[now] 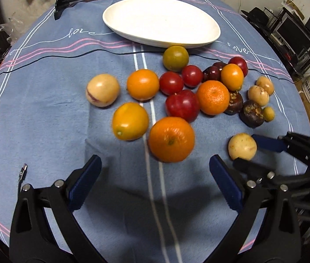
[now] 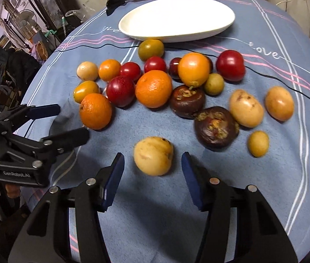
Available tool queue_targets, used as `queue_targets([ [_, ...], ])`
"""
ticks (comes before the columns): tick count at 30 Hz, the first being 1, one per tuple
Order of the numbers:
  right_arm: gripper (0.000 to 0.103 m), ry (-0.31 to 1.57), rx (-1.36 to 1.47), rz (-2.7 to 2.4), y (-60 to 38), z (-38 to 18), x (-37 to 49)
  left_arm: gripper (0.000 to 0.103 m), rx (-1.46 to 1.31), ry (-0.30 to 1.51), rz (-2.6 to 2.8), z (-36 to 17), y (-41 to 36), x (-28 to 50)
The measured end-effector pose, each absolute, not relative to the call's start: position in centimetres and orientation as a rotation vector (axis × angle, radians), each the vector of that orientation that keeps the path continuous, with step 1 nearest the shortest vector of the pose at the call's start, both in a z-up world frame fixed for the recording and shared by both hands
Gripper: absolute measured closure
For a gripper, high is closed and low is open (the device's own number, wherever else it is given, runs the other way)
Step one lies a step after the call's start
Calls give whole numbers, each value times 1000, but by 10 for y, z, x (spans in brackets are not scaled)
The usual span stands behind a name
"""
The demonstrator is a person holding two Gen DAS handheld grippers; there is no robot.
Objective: Organize fruits
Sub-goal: 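Grasp a tangerine with the left gripper while the right gripper grasps a pale yellow fruit, then carry both fruits over the white plate and open both grippers to release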
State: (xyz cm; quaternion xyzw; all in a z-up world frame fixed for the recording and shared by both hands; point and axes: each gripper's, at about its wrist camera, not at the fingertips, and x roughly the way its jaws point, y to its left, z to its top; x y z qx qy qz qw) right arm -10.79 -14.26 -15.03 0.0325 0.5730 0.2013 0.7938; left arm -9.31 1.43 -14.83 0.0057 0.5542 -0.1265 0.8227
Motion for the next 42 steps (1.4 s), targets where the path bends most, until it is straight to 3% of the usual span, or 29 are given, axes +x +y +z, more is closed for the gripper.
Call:
queue_targets([
  [4,58,1240,50,445,-139,-153,-107,5,-13,1189,-253,-151,11,-81],
  [6,63,1236,47,447,-139,-153,-106,14,-30,1202,-250,-153,10,-75],
  [11,64,1238,69,466,-143,-154,-106,56,-124,1261,-313,-159,10,-68],
  [32,65,1235,116,462,-168,-146,-124,58,-78,1204,-303,-142,21,-92],
  [42,65,1211,186,497,-168,-127,-118,58,-38,1138,-301,-109,13,-82],
])
